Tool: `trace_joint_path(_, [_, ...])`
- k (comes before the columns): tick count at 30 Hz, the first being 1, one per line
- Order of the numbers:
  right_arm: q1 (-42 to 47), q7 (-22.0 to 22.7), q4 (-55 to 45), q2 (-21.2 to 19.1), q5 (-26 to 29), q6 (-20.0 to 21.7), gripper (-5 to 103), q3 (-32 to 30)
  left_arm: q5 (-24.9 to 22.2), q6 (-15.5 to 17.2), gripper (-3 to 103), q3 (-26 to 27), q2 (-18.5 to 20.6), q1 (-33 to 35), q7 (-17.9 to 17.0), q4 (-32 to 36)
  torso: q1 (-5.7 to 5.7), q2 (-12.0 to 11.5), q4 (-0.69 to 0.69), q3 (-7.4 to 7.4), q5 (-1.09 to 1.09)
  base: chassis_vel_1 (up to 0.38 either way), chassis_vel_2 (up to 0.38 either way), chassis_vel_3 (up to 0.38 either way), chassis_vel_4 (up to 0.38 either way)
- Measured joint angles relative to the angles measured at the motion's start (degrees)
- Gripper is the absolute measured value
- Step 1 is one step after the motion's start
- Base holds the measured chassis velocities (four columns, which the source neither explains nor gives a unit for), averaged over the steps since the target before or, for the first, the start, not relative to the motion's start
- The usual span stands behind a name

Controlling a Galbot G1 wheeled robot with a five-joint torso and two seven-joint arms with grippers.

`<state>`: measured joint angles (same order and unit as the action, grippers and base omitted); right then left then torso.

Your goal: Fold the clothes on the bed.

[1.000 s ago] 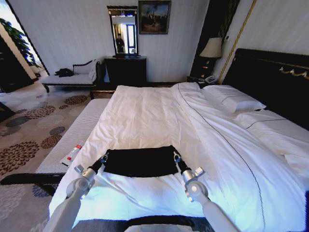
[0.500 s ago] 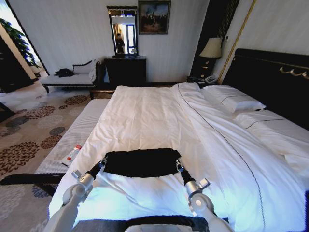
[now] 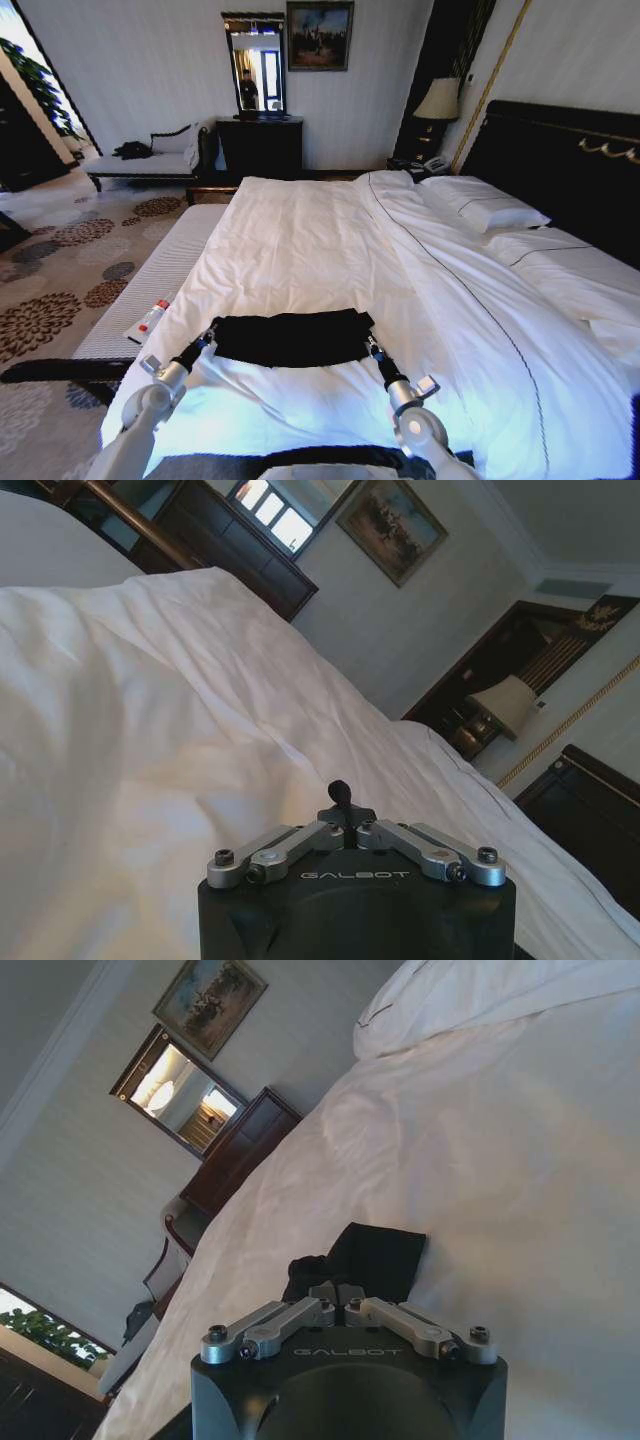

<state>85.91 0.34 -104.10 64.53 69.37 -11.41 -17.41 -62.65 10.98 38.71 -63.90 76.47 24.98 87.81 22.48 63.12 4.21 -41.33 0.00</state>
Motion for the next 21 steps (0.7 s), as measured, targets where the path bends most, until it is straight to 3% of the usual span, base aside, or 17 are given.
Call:
trace_joint_path(11, [2.09, -0.87, -0.64, 1.26, -4.81, -1.41, -1, 0.69, 3.41, -1.01, 1, 0.35, -0.53, 3.05, -0.05, 1.73, 0.00, 0.00, 0.00, 0.00, -0.01, 0.000, 0.000, 0.000, 0.000])
trace_joint_path(13, [2.57, -0.84, -1.11, 1.02, -5.24, -1.49, 5, 0.54, 3.66, -1.15, -2, 0.62, -0.43, 3.59, -0.30, 2.42, 0.00, 0.00, 0.00, 0.00, 0.00, 0.000, 0.000, 0.000, 0.000])
trace_joint_path(16, [4.93, -0.68, -3.45, -0.62, -6.15, -1.95, 20, -0.76, 5.17, -2.14, 12, 2.36, 0.10, 6.29, -1.02, 6.36, 0.00, 0.00, -0.02, 0.00, -0.01, 0.000, 0.000, 0.000, 0.000])
trace_joint_path(20, [6.75, -0.25, -5.41, -1.95, -6.89, -2.39, 25, -1.80, 5.60, -2.64, 18, 4.26, 0.29, 8.42, -1.30, 10.75, 0.00, 0.01, -0.01, 0.01, 0.00, 0.000, 0.000, 0.000, 0.000])
trace_joint_path(21, [7.87, 0.25, -6.97, -2.85, -7.19, -2.60, 31, -2.54, 5.58, -2.93, 28, 5.94, 0.37, 9.61, -1.55, 13.98, -0.01, 0.00, -0.01, 0.01, 0.00, 0.000, 0.000, 0.000, 0.000])
